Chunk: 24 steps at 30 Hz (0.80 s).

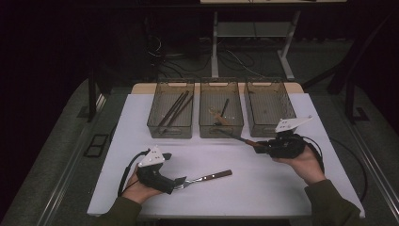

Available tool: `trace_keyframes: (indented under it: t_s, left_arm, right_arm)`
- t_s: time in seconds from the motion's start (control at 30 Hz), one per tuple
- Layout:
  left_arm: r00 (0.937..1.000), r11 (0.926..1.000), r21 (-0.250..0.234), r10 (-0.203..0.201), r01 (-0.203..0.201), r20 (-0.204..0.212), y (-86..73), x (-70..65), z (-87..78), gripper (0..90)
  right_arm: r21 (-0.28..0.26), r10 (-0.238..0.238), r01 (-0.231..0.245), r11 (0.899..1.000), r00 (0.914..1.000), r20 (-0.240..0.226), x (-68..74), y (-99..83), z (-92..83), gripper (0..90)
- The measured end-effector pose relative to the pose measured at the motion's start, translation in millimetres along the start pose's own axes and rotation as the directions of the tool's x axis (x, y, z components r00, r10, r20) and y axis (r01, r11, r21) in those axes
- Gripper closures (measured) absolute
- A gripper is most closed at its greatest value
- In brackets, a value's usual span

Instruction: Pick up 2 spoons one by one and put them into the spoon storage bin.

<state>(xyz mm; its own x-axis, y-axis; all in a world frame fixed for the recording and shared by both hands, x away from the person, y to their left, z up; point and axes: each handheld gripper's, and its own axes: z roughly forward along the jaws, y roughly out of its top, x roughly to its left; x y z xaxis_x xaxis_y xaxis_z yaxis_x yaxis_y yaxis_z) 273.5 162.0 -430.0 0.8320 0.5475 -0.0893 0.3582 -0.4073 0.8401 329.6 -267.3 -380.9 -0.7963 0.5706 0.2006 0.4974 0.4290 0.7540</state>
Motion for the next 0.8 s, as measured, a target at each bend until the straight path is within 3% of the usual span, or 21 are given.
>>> trace_keyframes:
  t_s: [0.37, 0.63, 0.8]
  left_arm:
    - [1.0000, 1.0000, -0.008, -0.004, 0.004, -0.006, 0.9, -0.6, 0.0, 0.0]
    - [0.9999, 0.9999, -0.014, -0.005, 0.005, -0.010, 1.0, -0.1, -0.6, 0.0]
    - [0.9999, 0.9999, -0.014, -0.005, 0.004, -0.010, 0.7, 0.0, -0.7, 0.0]
  right_arm:
    - [-0.084, 0.079, -0.070, 0.994, 0.9913, 0.105, -24.3, 8.3, -23.3, 75.0]
    - [-0.134, 0.120, -0.096, 0.986, 0.9753, 0.186, -38.9, 15.4, -34.5, 75.0]
    - [-0.154, 0.145, -0.108, 0.982, 0.9566, 0.253, -49.3, 18.7, -40.7, 75.0]
